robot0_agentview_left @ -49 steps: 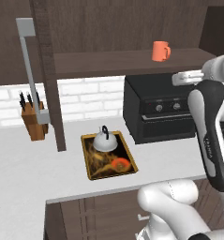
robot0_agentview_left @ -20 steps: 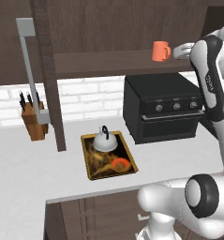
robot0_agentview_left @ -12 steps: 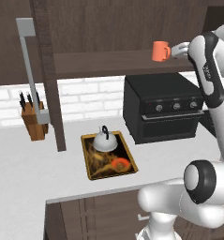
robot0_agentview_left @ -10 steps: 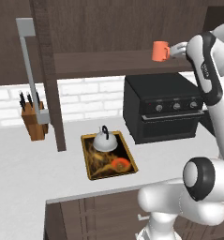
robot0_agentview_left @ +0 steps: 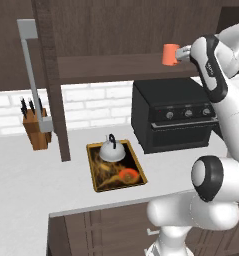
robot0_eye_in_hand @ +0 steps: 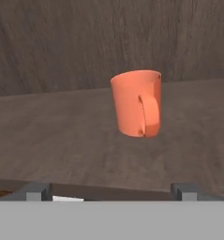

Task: Pick the kettle from the counter and place it on the tray. Then pick the mug from the cabinet and place it on the tray. Then close the cabinet doors.

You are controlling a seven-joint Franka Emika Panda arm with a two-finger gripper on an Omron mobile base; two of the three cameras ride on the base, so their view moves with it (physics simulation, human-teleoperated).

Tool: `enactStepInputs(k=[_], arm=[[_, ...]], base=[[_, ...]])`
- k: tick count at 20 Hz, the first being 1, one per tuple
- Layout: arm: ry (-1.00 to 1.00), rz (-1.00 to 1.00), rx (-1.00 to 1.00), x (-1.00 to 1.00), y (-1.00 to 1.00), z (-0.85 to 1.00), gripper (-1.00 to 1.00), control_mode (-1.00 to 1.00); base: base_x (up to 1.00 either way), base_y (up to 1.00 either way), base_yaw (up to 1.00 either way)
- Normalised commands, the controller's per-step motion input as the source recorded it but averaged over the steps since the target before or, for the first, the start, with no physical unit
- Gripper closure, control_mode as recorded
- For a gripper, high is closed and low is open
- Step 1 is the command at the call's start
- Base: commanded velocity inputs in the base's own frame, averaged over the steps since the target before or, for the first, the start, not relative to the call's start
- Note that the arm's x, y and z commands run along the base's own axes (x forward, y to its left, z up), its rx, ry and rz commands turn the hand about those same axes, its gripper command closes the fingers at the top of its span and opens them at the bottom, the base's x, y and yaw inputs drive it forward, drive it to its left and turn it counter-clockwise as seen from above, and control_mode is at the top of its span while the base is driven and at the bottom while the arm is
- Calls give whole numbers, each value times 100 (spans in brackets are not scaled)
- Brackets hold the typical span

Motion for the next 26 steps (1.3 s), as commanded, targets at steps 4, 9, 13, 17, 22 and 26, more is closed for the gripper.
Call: enactStepInputs(k=[4,9,13,17,22,26], arm=[[0,0,-1,31,-6,-7,-100,-100],[0,0,-1,21,-13,0,-100,-100],[0,0,0,13,-15,0,-100,-100],[0,0,0,22,-1,0,-100,-100],[0,0,0,20,0,0,-100,-100],[0,0,0,22,0,-1,-100,-100]], base=[[0,0,0],[0,0,0],[0,0,0],[0,0,0],[0,0,0],[0,0,0]])
